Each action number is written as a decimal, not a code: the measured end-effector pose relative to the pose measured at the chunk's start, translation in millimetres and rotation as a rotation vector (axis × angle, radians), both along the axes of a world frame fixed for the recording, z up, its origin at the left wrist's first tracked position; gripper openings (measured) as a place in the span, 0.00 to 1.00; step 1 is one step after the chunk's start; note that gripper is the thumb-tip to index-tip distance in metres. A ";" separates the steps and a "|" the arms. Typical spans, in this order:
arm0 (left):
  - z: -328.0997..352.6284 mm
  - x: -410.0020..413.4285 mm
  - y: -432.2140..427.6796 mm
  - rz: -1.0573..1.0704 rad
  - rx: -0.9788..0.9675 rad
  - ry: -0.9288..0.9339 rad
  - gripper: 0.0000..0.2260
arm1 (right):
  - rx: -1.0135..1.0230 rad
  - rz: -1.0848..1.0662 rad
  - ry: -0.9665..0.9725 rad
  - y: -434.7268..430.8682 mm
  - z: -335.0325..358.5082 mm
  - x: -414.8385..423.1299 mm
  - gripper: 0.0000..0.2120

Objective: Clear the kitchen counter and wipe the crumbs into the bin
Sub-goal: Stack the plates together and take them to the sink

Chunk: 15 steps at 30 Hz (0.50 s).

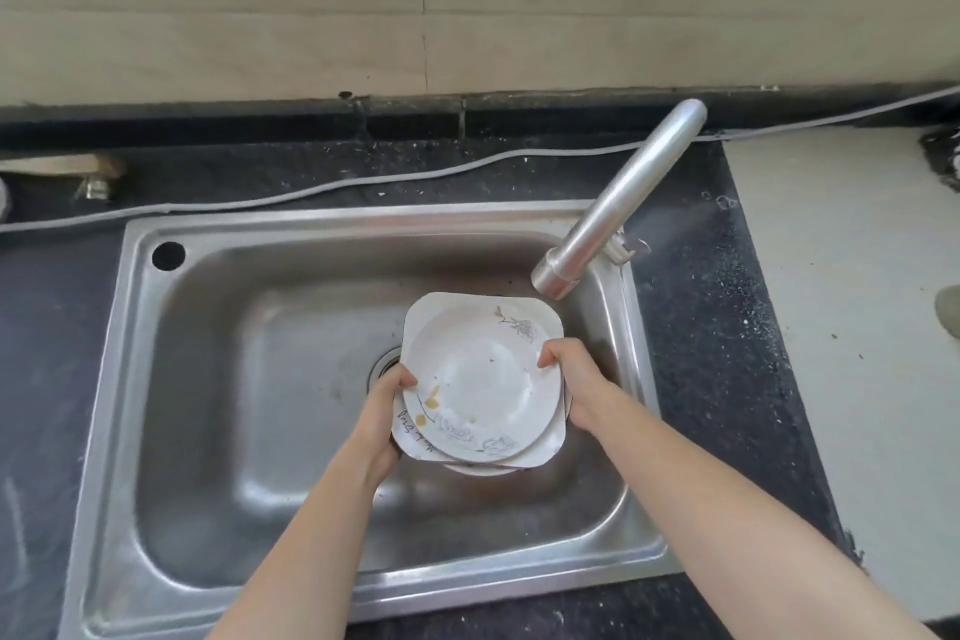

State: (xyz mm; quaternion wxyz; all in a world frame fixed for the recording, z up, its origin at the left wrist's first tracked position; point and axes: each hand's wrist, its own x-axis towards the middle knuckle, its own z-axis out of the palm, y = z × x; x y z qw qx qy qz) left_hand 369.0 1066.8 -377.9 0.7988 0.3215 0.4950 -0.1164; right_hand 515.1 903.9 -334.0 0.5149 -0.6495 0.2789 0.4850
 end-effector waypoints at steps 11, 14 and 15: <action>-5.1 13.2 -12.1 0.135 -0.065 -0.017 0.15 | -0.119 0.108 -0.126 4.3 -8.3 15.6 0.14; 7.1 17.2 -15.6 0.069 0.095 0.112 0.13 | -0.194 0.230 -0.273 3.3 -3.7 10.2 0.19; 11.0 18.8 -17.6 0.044 0.186 0.167 0.12 | -0.225 0.273 -0.323 3.4 0.1 6.8 0.22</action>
